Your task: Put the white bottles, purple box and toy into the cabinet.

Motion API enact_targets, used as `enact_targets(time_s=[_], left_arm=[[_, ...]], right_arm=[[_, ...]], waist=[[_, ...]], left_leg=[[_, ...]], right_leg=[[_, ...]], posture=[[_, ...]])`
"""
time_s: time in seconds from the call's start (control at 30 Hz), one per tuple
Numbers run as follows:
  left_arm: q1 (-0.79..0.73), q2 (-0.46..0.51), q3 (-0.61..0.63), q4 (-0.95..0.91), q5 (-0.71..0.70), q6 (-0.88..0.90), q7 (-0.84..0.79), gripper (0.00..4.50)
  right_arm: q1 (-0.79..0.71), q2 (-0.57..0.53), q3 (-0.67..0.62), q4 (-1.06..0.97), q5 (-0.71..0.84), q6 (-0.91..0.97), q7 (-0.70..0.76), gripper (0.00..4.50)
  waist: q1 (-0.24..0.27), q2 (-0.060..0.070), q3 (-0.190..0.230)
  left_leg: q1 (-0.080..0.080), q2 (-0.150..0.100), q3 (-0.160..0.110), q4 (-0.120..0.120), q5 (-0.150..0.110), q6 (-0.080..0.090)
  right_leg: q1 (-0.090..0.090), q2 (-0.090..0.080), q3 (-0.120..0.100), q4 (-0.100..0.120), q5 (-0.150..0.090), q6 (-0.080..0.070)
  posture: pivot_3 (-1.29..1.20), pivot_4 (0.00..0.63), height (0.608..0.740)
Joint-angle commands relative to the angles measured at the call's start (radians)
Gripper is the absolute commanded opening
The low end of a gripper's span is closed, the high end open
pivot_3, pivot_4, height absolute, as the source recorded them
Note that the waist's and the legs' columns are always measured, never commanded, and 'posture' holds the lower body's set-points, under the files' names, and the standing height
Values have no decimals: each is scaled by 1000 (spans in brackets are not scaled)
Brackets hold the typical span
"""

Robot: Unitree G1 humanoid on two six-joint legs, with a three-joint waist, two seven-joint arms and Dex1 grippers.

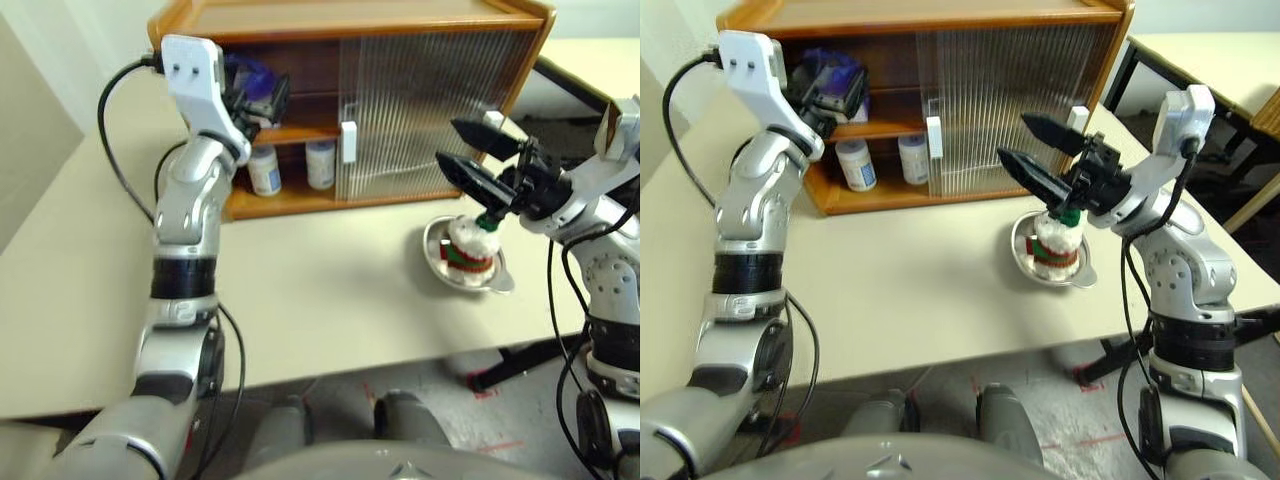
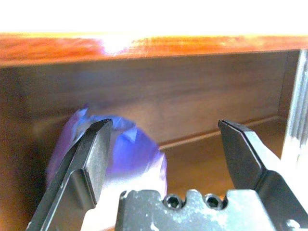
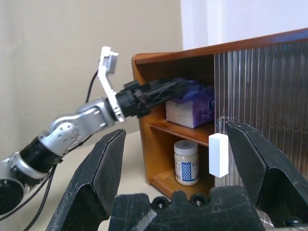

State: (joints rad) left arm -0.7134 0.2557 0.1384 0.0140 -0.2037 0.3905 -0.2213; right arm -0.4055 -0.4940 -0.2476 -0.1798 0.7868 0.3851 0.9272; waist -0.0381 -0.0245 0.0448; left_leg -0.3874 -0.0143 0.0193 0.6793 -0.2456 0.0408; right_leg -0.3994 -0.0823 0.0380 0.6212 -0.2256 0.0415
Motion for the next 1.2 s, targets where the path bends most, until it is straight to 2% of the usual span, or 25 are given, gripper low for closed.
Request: enact_targets(time_s=[0.03,0.1,0.27,0.4,0.6,1.0,1.2], left_arm=[[54,-35,-1,-71,-10,84,55,4094],[68,-54,-7,-75,7,89,83,3537],[67,-74,-12,-16,63,69,160,1579],[30,-87,-3,99,110,2,227,36],[-32,-104,-9,237,153,-71,296,36],[-139,-88,3,479,169,-215,324,36],[-141,-95,2,488,149,-242,297,36]], right_arm=[[-6,-2,5,13,-3,-10,12,4500],[-12,-1,7,18,-4,-10,14,4500],[-21,-5,7,23,-4,-8,18,4500],[-15,-6,5,16,-4,-8,17,4500],[-7,-10,0,10,-6,-8,13,4500],[2,-17,-8,-2,-2,-7,2,4500],[7,-15,-9,-5,-2,-10,-2,4500]], waist=[[1,0,0],[4,0,0],[3,-1,0],[2,-1,0],[3,-1,-1],[1,-2,-1],[-1,-2,-1]], left_leg=[[0,0,0,0,0,0],[0,0,0,0,0,0],[1,0,0,0,0,0],[1,0,0,0,0,0],[1,0,0,0,0,0],[1,0,0,0,0,0],[1,0,0,0,0,0]], right_leg=[[0,0,0,0,0,0],[1,0,0,0,0,0],[1,0,0,0,0,0],[1,1,0,-1,0,0],[1,1,0,-1,0,0],[1,1,0,-1,1,1],[1,1,0,-1,4,2]], posture=[[-59,0,740],[-58,0,740],[-64,0,740],[-64,0,740],[-78,0,740],[-97,0,740],[-99,0,740]])
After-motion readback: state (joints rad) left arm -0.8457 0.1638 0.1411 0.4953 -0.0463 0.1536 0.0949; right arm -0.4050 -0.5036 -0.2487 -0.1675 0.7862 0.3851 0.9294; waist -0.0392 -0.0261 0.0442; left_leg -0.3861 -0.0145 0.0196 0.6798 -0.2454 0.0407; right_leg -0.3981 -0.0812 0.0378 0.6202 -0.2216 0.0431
